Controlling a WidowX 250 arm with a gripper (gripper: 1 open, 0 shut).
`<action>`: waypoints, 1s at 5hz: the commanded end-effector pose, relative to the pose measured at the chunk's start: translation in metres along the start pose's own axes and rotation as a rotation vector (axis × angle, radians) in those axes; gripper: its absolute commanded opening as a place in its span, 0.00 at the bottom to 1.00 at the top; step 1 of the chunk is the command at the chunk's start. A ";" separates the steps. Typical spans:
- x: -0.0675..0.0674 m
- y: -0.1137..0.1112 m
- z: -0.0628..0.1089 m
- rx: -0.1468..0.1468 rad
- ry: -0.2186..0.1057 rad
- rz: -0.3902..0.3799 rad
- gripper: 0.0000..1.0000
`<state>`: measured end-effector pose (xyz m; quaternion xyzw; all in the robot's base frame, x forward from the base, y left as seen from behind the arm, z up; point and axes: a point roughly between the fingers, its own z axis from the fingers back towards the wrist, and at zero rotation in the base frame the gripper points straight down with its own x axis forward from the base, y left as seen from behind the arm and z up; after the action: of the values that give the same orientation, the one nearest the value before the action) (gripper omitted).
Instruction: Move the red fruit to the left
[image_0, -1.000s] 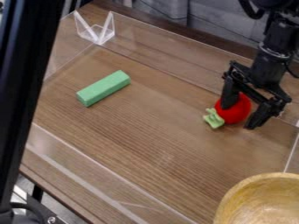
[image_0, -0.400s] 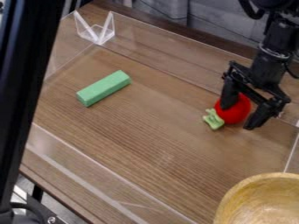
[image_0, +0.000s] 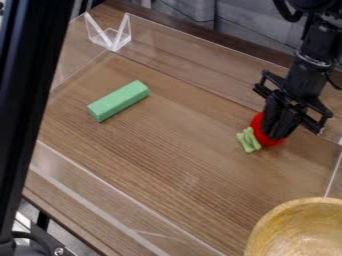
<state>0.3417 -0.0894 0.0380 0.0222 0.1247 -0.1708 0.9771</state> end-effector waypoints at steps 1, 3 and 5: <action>-0.006 0.003 0.042 -0.002 -0.100 0.039 0.00; -0.022 0.030 0.088 -0.008 -0.198 0.168 0.00; -0.036 0.077 0.097 -0.032 -0.232 0.292 0.00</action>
<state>0.3540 -0.0100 0.1025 0.0070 0.0673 -0.0204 0.9975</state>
